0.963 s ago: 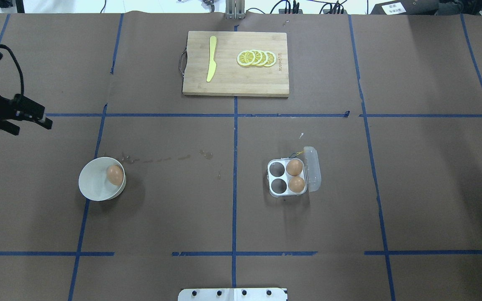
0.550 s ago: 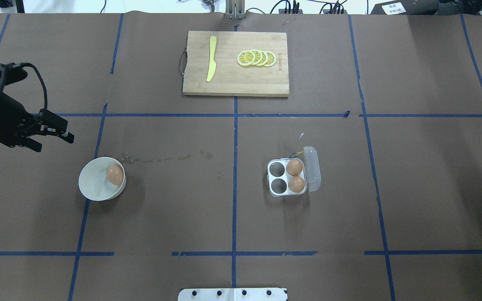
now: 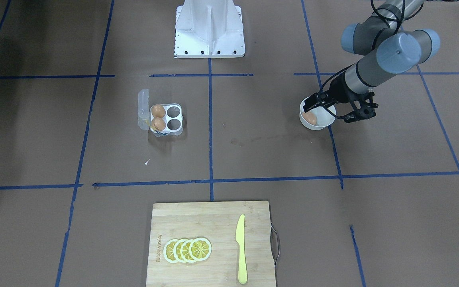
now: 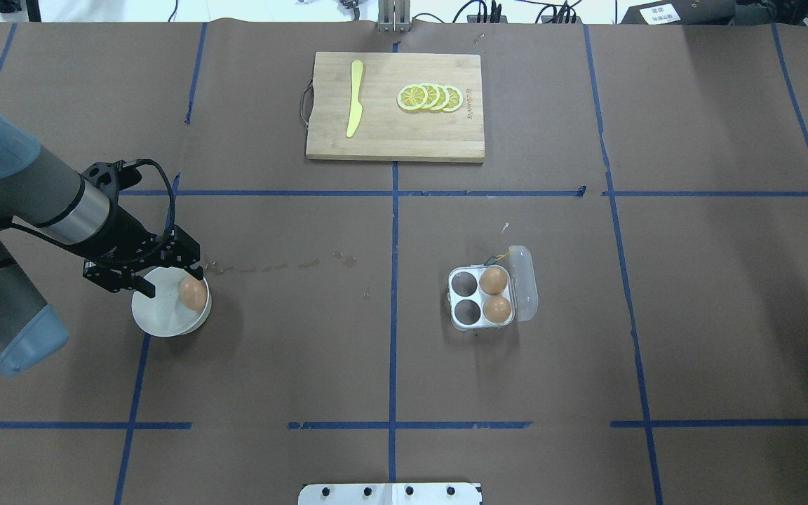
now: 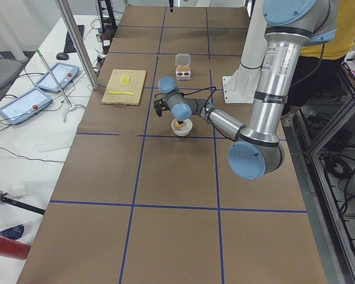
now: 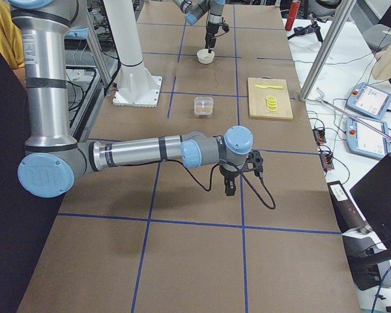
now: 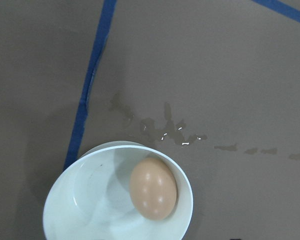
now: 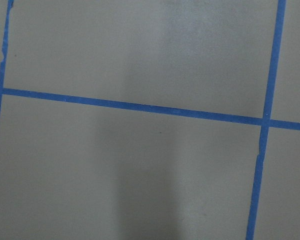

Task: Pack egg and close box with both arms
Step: 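Move the left gripper over the brown egg in the white bowl, then lower the left gripper into the bowl and close it on the egg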

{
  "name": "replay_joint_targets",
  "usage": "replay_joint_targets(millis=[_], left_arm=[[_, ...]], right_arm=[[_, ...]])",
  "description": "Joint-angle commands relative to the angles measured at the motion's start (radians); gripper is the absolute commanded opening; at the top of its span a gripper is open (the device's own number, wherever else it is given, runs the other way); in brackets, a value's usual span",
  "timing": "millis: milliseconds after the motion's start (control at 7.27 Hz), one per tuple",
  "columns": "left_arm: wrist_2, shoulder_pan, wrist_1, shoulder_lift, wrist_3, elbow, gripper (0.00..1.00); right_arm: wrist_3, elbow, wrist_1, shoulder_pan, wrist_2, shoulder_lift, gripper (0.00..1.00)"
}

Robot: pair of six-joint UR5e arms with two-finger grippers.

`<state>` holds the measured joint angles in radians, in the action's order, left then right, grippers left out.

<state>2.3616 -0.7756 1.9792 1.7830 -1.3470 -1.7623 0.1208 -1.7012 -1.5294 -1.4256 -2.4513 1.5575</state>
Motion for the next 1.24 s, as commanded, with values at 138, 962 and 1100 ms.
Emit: replay_joint_targets(millis=[138, 962, 1100], left_arm=[[-0.062, 0.05, 0.001, 0.012, -0.001, 0.037, 0.82], [-0.064, 0.044, 0.001, -0.005, 0.014, 0.023, 0.64], [-0.064, 0.045, 0.001, -0.004, 0.017, 0.032, 0.64]], right_arm=[[0.0, 0.0, 0.0, 0.001, 0.0, -0.001, 1.0], [0.0, 0.002, 0.0, 0.002, 0.0, 0.001, 1.0], [0.0, 0.002, 0.0, 0.001, 0.0, -0.001, 1.0]])
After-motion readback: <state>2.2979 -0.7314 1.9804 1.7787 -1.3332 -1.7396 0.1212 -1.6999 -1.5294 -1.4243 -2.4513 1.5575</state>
